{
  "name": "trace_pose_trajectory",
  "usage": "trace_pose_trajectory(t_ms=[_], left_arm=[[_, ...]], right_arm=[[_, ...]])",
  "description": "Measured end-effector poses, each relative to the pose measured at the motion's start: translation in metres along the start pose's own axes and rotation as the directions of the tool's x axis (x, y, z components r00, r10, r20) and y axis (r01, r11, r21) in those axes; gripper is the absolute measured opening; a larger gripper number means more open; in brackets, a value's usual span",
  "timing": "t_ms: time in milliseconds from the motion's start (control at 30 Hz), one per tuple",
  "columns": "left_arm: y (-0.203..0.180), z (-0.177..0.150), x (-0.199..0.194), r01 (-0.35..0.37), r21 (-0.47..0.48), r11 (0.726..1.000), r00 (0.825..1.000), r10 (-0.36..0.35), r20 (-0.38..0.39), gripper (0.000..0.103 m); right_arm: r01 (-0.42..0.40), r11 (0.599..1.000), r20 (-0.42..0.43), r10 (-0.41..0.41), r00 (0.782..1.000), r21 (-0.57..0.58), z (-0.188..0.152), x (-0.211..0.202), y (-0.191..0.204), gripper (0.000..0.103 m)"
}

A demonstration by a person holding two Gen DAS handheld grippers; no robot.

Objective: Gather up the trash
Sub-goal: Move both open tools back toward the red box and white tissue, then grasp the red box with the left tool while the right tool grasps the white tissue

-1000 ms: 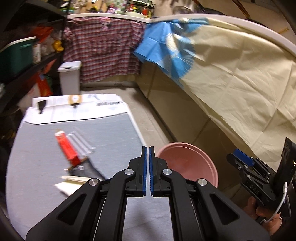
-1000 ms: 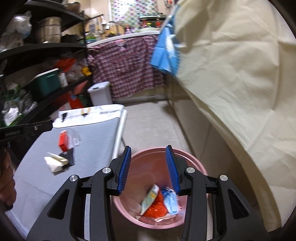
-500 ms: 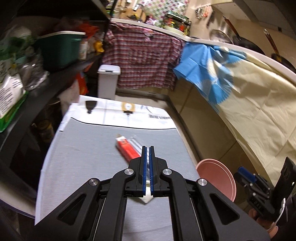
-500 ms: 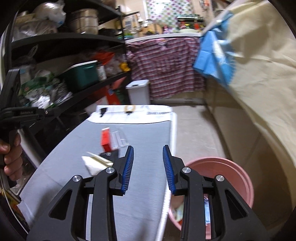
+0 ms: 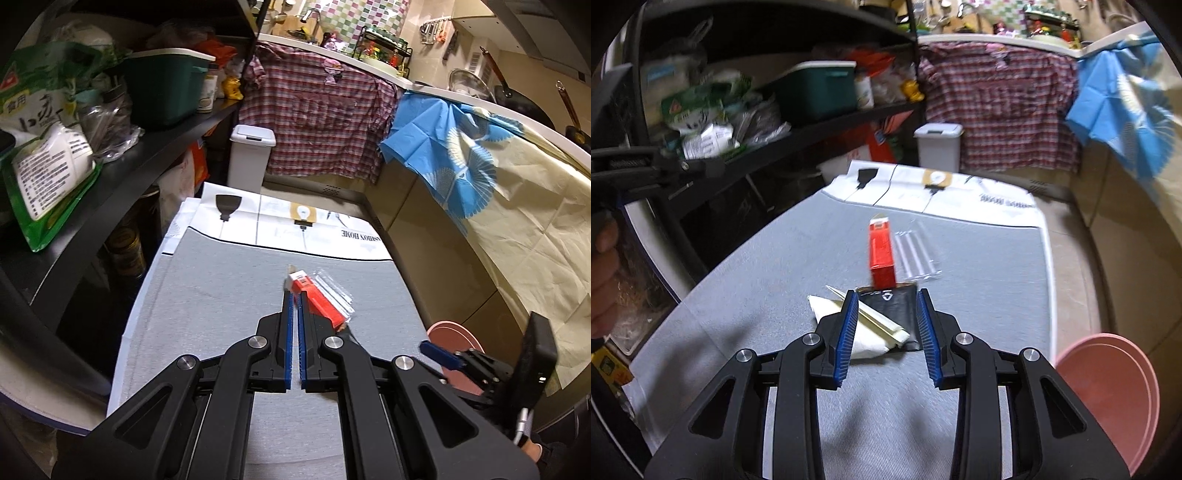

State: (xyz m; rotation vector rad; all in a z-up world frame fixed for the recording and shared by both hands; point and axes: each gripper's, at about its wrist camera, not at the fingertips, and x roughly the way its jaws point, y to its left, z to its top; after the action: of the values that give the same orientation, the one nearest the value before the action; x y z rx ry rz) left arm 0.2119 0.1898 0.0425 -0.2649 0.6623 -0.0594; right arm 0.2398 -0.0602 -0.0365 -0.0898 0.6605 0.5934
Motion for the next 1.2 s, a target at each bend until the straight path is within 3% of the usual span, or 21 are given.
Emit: trace_pose_trajectory(t_ms=[500,700,800,1067,1200], left_arm=[[0.008,0.000,0.033,0.004,-0.021,1.000,0.999,-0.005,-0.050,0.003],[-0.001,-0.004,0.050,-0.001,-0.010,1.000,0.997,0.000,-0.075,0.003],[-0.006,-0.006,0.058,-0.004,-0.005,1.000,0.996,0.004,-0.089,0.003],[-0.030,-0.015,0.086,-0.008,0.027,1.000,0.993,0.011,-0.119,0.003],[-0.043,-0.020,0.104,-0.013,0.047,0.999,0.991,0.019,-0.132,0.003]], right_arm=[[-0.042,0.994,-0.155,0.025,0.988,-0.104,-0.012,0.060,0.009,0.039],[-0.044,0.990,-0.159,0.022,0.987,-0.134,-0.015,0.057,0.007,0.013],[-0.052,0.987,-0.151,0.029,0.988,-0.154,-0.016,0.051,0.007,0.005],[-0.062,0.991,-0.124,0.047,0.991,-0.117,-0.016,0.025,-0.007,0.003],[-0.006,0.997,-0.132,-0.004,0.991,-0.073,-0.019,0.021,-0.025,0.003]])
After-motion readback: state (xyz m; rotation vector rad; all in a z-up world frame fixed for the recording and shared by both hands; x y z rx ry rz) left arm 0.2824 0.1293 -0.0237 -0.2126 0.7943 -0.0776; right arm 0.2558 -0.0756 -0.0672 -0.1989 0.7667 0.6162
